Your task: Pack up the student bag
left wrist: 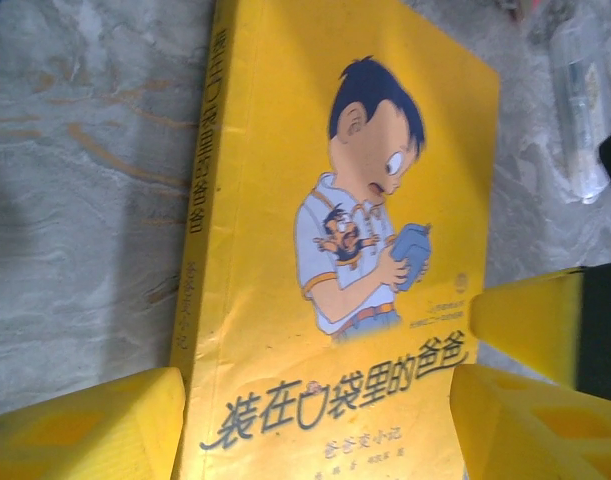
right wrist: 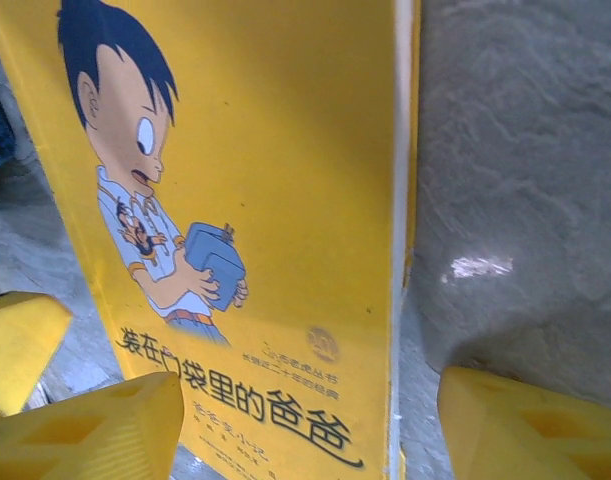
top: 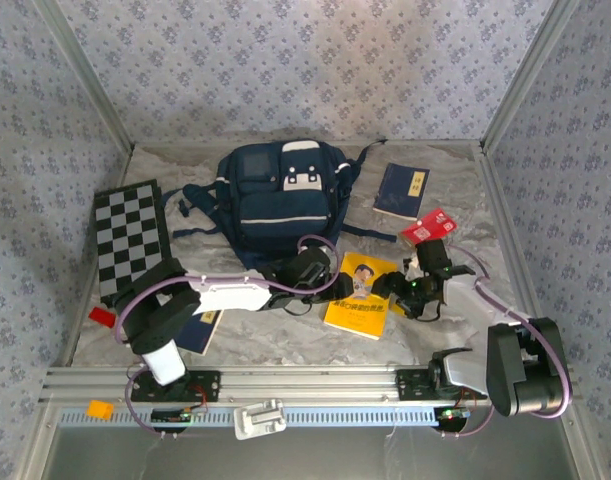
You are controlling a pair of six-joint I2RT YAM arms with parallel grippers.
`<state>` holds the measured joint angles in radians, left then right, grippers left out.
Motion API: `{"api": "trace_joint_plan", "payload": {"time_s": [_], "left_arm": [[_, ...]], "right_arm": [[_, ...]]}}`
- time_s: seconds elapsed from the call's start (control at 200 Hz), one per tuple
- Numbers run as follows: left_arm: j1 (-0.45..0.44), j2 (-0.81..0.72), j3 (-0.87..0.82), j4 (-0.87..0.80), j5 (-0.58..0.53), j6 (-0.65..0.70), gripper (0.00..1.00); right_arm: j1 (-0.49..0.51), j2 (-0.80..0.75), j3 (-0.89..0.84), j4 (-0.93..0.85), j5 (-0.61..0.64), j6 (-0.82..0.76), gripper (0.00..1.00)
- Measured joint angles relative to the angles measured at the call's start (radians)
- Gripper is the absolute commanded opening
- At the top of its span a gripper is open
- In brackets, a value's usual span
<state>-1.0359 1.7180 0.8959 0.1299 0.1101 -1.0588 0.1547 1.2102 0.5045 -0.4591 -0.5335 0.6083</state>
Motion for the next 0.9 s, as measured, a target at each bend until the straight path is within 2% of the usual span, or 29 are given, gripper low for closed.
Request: {"api": "trace_joint_plan", "payload": {"time_s": [0.315, 0.645, 0.8, 0.9], "left_arm": [[0.000, 0.045, 0.005, 0.001, 0.025, -0.004, 0.67], [0.002, 0.053, 0.005, -0.006, 0.021, -0.003, 0.67], [0.002, 0.053, 0.005, -0.007, 0.018, -0.003, 0.67], [0.002, 0.053, 0.005, -0.007, 0.018, -0.003, 0.67]], "right_arm": [[0.001, 0.003, -0.004, 0.033, -0.036, 0.000, 0.62], [0.000, -0.076, 0.003, 0.004, -0.096, -0.026, 0.59], [0.000, -0.142, 0.016, -0.023, -0.125, -0.042, 0.56], [0.000, -0.155, 0.024, -0.026, -0.149, -0.051, 0.50]]}}
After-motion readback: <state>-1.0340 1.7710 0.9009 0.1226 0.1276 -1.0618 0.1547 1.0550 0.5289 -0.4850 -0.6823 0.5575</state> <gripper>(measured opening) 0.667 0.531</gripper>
